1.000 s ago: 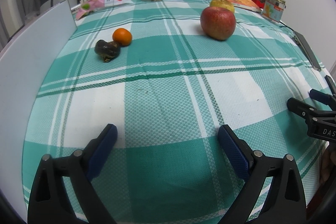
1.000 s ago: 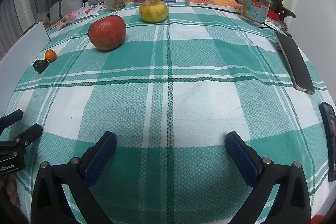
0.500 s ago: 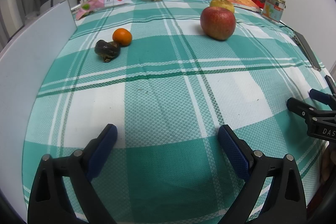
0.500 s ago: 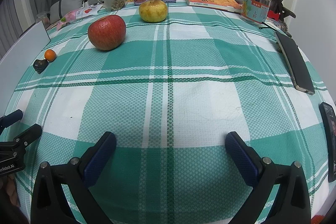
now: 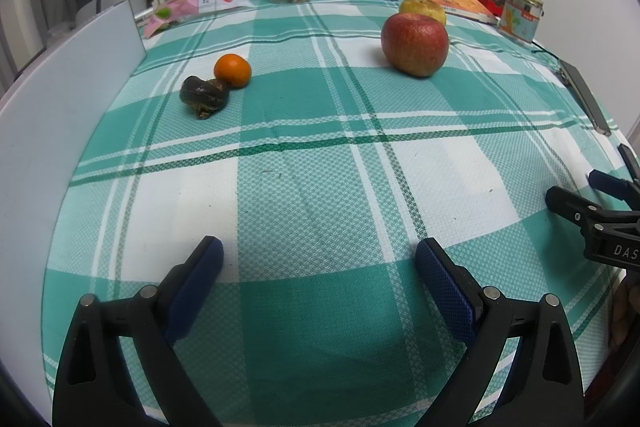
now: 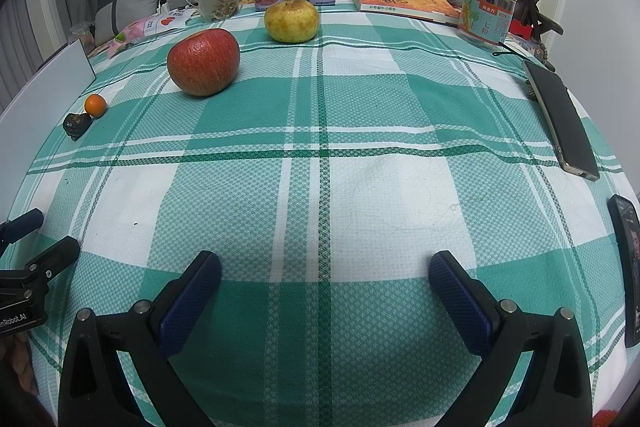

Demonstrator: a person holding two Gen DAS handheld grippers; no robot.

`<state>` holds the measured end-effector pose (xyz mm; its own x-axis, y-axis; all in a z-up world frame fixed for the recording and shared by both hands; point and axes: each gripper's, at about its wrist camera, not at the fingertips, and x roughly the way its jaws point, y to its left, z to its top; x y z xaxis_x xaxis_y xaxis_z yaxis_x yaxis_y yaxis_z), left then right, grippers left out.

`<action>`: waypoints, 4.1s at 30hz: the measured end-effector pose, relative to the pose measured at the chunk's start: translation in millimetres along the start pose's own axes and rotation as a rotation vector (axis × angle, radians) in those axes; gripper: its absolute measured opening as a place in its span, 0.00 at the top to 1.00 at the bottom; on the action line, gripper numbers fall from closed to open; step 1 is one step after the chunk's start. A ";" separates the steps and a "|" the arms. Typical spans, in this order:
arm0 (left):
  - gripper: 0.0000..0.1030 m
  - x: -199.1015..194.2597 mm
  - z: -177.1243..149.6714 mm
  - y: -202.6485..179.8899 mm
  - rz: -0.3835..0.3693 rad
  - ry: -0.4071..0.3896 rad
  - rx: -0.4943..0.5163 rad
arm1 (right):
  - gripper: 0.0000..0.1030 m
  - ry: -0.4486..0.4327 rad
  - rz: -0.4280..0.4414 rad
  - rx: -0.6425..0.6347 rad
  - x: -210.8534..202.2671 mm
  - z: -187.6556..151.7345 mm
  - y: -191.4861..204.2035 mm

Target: Organize fruits

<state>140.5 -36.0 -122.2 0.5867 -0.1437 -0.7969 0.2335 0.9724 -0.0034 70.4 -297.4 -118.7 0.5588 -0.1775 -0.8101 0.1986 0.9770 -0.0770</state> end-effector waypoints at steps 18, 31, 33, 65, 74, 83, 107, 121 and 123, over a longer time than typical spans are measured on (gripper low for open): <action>0.04 0.5 -0.3 0.1 0.000 -0.001 0.000 | 0.00 0.002 -0.001 0.000 0.1 -0.2 0.1; 0.06 16.3 56.5 37.3 -0.039 0.025 -0.019 | 0.00 0.003 -0.001 0.000 0.3 -0.1 0.2; 0.06 29.0 74.1 40.6 0.018 0.029 0.035 | 0.00 0.003 -0.001 0.001 0.0 -0.2 0.0; 0.59 -10.0 17.6 41.1 -0.059 0.058 -0.068 | 0.00 0.003 -0.001 0.001 0.0 -0.2 -0.3; 0.14 1.2 3.2 39.2 0.050 0.004 -0.016 | 0.00 0.004 -0.001 0.000 0.1 -0.4 -0.3; 0.08 2.8 0.7 46.7 0.040 -0.006 -0.057 | 0.00 0.007 0.006 0.003 0.9 0.5 -0.4; 0.08 3.3 0.0 46.1 0.041 -0.010 -0.058 | 0.34 0.076 0.076 -0.245 77.2 157.5 115.5; 0.07 3.6 0.1 46.1 0.042 -0.010 -0.058 | 0.34 0.138 0.154 -0.267 -7.9 63.9 79.8; 0.07 3.5 0.1 46.2 0.042 -0.010 -0.058 | 0.33 0.132 0.140 -0.281 -3.2 48.0 85.9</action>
<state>153.4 8.4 -125.1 0.6025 -0.1041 -0.7913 0.1633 0.9866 -0.0054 124.4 -218.6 -94.8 0.4522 -0.0403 -0.8910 -0.1128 0.9884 -0.1020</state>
